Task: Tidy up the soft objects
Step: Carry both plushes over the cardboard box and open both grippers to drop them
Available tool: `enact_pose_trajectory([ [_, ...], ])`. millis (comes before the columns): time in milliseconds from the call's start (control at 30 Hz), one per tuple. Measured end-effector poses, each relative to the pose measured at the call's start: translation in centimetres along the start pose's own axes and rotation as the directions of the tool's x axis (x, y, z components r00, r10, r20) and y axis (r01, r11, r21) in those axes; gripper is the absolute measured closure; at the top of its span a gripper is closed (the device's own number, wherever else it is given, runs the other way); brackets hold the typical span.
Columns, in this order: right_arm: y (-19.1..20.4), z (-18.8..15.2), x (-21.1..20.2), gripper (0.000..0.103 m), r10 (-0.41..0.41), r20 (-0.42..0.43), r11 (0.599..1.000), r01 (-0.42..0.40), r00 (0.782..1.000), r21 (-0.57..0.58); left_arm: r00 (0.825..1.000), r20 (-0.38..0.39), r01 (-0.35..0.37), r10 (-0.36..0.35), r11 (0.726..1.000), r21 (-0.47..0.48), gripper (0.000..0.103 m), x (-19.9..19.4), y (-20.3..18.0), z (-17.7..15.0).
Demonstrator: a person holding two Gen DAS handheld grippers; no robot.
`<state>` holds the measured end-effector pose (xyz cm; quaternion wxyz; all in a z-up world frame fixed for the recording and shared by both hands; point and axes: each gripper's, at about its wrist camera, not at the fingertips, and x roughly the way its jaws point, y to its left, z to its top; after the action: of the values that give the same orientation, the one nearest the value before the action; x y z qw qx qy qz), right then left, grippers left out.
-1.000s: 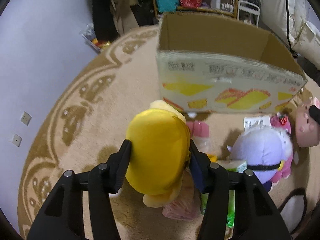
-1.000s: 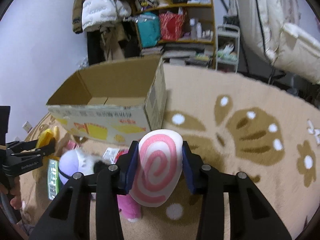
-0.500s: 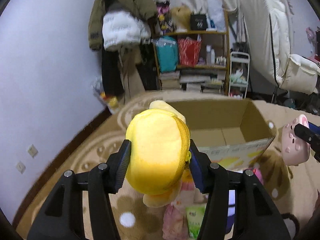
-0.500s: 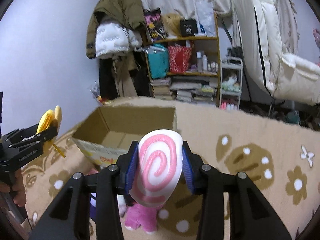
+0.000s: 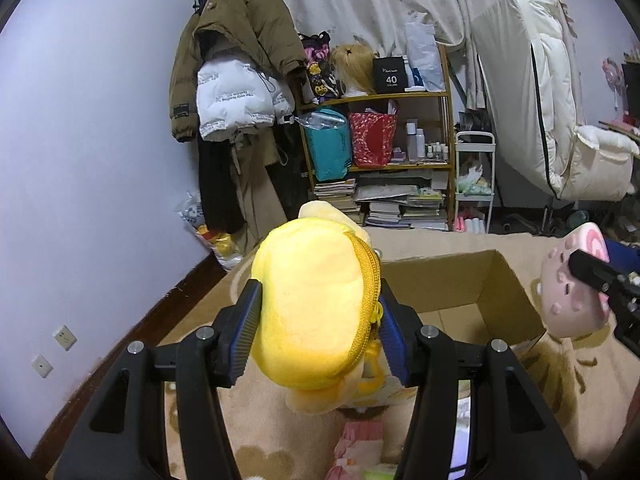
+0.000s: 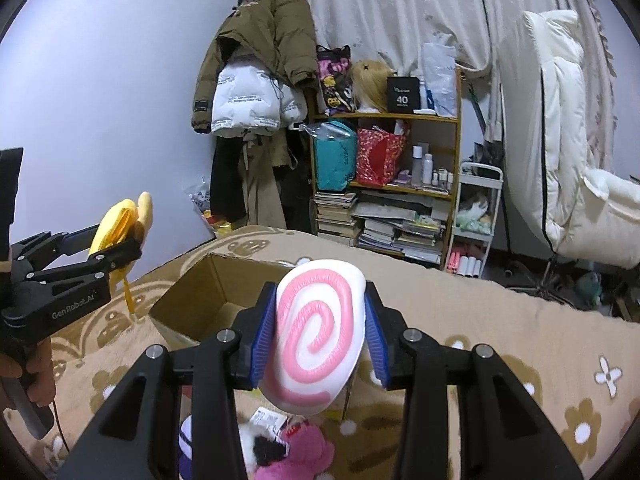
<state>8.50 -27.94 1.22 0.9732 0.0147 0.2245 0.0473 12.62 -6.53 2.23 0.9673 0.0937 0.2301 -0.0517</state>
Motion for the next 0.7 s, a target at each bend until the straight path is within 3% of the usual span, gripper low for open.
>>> enact_pose_trajectory([
  [567, 1.0, -1.5, 6.2, 0.057, 0.041, -0.084, 0.998, -0.046, 0.996, -0.053, 0.995, -0.072, 0.071, -0.069, 0.997, 0.036, 0.049, 5.2, -2.6, -1.4],
  [700, 0.2, -1.6, 7.1, 0.053, 0.063, -0.094, 0.998, -0.064, 0.994, -0.012, 0.991, -0.095, 0.102, -0.098, 0.994, 0.042, 0.048, 6.1, -3.0, -1.9],
])
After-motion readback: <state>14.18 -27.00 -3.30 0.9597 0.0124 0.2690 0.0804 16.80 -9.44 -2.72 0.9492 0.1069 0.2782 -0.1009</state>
